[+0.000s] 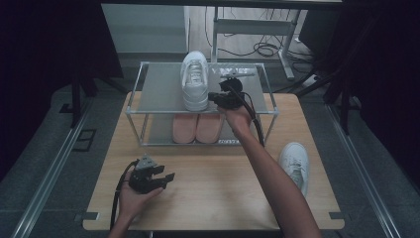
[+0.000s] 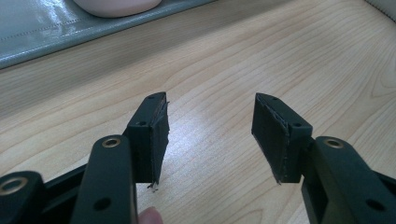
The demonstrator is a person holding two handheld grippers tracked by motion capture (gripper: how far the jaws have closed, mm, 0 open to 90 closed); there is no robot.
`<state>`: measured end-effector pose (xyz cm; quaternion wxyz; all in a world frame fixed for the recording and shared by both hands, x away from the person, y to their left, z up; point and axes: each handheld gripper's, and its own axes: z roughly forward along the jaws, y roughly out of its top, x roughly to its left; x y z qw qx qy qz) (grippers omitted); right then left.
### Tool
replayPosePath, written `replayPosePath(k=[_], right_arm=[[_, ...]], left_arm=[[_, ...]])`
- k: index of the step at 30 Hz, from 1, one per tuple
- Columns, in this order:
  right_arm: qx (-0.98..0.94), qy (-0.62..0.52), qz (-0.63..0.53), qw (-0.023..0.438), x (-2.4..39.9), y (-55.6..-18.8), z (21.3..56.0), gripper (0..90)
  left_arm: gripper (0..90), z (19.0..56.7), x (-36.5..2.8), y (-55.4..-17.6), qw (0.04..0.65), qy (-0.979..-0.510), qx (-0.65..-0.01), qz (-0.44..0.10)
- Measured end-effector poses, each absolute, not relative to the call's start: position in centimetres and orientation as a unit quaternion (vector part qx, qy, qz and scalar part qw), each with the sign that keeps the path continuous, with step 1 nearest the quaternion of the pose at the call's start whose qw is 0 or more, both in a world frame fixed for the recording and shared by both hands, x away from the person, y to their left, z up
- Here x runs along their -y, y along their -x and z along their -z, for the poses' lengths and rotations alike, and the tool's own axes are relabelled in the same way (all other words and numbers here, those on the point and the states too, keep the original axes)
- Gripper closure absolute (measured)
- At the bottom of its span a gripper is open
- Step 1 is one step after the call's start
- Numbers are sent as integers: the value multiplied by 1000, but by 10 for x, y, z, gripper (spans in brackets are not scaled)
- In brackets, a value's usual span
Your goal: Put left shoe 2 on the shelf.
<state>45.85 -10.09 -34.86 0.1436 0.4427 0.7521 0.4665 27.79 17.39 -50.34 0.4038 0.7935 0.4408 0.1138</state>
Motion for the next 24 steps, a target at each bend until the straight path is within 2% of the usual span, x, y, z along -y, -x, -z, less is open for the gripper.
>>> replayPosePath(k=[24], right_arm=[[-758, -433, -467, 139, 104, -455, 350, 900]], left_arm=[[466, 503, -175, -277, 404, -793, -441, -116]])
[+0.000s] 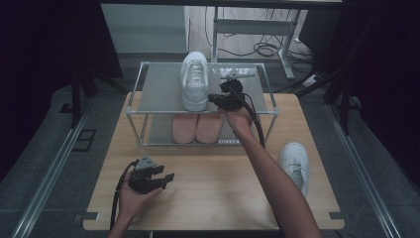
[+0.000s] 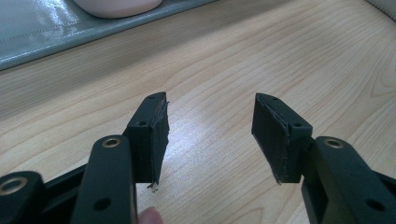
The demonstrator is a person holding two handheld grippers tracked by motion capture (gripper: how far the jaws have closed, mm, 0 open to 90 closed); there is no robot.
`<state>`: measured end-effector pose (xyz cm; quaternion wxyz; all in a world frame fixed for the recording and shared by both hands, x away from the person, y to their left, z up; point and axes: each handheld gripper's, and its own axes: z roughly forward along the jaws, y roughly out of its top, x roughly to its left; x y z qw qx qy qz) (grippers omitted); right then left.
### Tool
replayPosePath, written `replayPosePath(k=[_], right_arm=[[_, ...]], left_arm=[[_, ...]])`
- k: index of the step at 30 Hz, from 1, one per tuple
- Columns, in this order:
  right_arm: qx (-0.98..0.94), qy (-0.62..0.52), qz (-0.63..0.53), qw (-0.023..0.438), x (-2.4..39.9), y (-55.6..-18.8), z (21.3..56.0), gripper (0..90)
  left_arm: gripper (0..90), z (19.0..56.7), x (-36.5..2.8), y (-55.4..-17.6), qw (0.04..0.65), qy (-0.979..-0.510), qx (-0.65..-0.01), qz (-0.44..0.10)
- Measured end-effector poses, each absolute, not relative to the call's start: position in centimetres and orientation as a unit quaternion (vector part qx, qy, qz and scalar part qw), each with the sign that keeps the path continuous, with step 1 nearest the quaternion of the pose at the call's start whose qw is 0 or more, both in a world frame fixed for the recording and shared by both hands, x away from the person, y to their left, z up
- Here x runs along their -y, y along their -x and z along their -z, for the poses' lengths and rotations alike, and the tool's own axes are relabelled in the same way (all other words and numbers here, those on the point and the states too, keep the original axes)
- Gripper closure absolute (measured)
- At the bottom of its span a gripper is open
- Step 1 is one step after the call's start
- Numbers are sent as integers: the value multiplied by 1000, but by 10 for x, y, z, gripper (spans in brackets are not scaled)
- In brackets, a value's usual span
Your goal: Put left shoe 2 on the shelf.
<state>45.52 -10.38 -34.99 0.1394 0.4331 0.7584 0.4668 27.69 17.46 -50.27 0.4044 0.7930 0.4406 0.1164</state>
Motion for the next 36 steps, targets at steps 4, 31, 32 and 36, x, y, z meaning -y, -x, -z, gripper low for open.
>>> replayPosePath(k=[4, 31, 32, 36], right_arm=[[-757, -433, -469, 143, 101, -454, 349, 900], [-768, -392, -481, 157, 134, -421, 331, 900], [-768, -391, -481, 157, 139, -418, 331, 900], [-770, -389, -480, 158, 155, -407, 332, 900]], left_arm=[[466, 503, -175, -277, 405, -793, -441, -116], [466, 503, -174, -277, 402, -794, -441, -116], [466, 503, -174, -277, 403, -793, -441, -117], [466, 502, -174, -276, 402, -793, -442, -118]])
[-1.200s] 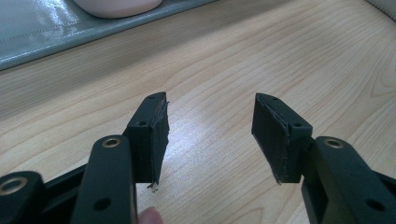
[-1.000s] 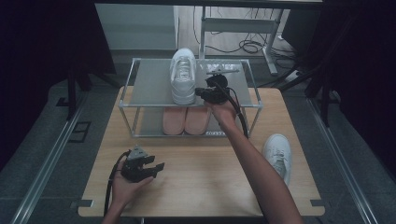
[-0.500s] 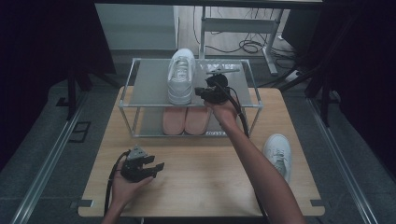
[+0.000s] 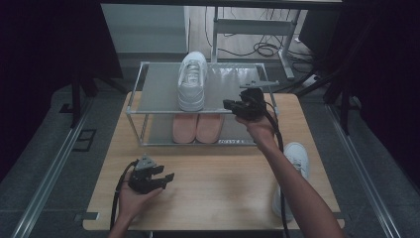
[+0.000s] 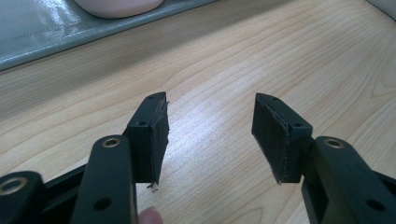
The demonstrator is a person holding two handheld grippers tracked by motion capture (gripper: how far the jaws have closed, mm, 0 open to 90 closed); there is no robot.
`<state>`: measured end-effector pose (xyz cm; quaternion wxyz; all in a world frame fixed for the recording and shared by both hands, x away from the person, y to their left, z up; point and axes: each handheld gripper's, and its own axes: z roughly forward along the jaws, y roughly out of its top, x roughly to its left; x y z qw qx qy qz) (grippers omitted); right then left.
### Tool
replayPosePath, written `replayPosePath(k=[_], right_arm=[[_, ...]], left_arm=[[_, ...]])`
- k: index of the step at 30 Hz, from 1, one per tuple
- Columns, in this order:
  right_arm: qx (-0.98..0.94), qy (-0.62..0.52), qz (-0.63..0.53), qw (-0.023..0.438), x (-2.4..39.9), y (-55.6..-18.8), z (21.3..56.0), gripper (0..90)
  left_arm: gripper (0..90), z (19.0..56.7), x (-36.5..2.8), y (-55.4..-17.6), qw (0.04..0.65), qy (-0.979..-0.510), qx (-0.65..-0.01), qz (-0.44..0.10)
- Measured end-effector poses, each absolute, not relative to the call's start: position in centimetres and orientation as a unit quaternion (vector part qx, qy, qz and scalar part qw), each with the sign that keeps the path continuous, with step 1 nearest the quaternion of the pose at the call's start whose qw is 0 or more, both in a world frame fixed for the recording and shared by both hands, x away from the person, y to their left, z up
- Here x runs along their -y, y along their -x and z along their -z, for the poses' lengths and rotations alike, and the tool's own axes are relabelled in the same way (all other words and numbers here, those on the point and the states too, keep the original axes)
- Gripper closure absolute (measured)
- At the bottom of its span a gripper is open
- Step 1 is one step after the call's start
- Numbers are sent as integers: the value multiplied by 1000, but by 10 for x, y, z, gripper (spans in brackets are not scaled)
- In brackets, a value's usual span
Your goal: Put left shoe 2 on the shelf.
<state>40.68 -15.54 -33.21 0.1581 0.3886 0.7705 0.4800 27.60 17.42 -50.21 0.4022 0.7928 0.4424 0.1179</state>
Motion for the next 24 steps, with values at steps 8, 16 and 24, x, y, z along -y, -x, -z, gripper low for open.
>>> replayPosePath(k=[8, 16, 24], right_arm=[[-777, -384, -473, 159, 187, -385, 345, 900], [-789, -386, -451, 156, 214, -362, 364, 900], [-795, -398, -433, 152, 235, -346, 383, 900]], left_arm=[[466, 503, -174, -276, 401, -793, -443, -118], [466, 502, -175, -275, 403, -791, -444, -118], [466, 502, -174, -275, 401, -793, -444, -118]])
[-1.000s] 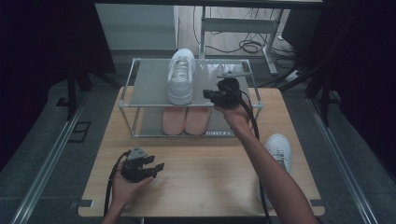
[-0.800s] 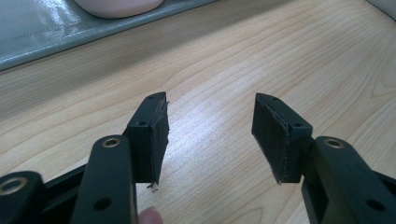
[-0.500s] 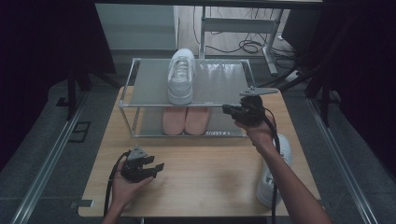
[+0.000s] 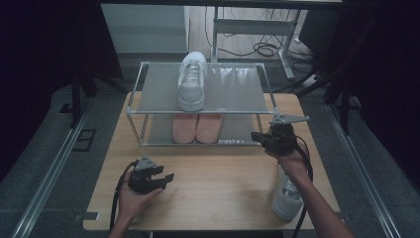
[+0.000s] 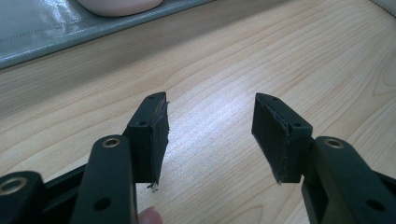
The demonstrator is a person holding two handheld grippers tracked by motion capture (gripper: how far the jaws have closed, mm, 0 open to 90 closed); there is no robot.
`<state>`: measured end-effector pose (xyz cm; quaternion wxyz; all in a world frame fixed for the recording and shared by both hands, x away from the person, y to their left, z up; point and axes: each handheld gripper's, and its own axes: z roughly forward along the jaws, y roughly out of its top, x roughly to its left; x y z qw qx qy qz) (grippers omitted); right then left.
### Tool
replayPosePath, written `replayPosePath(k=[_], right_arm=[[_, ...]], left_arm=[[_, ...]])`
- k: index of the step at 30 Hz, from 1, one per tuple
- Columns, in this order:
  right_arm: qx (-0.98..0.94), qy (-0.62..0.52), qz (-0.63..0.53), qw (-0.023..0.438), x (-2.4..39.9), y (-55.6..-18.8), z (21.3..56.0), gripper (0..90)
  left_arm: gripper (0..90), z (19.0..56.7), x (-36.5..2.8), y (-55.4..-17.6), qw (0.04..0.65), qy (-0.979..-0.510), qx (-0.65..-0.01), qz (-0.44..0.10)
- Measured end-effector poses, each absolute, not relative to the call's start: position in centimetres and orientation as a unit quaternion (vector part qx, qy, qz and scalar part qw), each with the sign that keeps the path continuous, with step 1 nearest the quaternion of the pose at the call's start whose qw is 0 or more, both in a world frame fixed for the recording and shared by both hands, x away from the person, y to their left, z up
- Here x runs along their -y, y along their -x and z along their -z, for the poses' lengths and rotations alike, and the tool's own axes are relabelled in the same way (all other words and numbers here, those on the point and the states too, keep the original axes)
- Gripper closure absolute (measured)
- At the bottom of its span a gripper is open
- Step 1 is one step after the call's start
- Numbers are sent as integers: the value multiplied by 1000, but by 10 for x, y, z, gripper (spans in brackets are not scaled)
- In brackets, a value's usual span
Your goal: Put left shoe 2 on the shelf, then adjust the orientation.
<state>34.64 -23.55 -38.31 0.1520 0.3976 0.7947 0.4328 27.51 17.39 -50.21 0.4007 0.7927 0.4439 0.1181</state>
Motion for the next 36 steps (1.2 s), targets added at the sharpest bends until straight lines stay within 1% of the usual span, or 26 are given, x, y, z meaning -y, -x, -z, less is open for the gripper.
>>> replayPosePath(k=[10, 14, 27, 36], right_arm=[[-814, -388, -404, 155, 248, -320, 401, 900], [-819, -389, -395, 147, 251, -314, 409, 900], [-827, -390, -381, 137, 258, -293, 421, 900], [-836, -392, -358, 138, 264, -277, 433, 900]], left_arm=[[466, 502, -174, -275, 399, -794, -443, -117], [466, 502, -173, -273, 400, -794, -443, -117], [466, 502, -174, -274, 399, -794, -443, -117], [466, 503, -173, -275, 396, -796, -443, -115]])
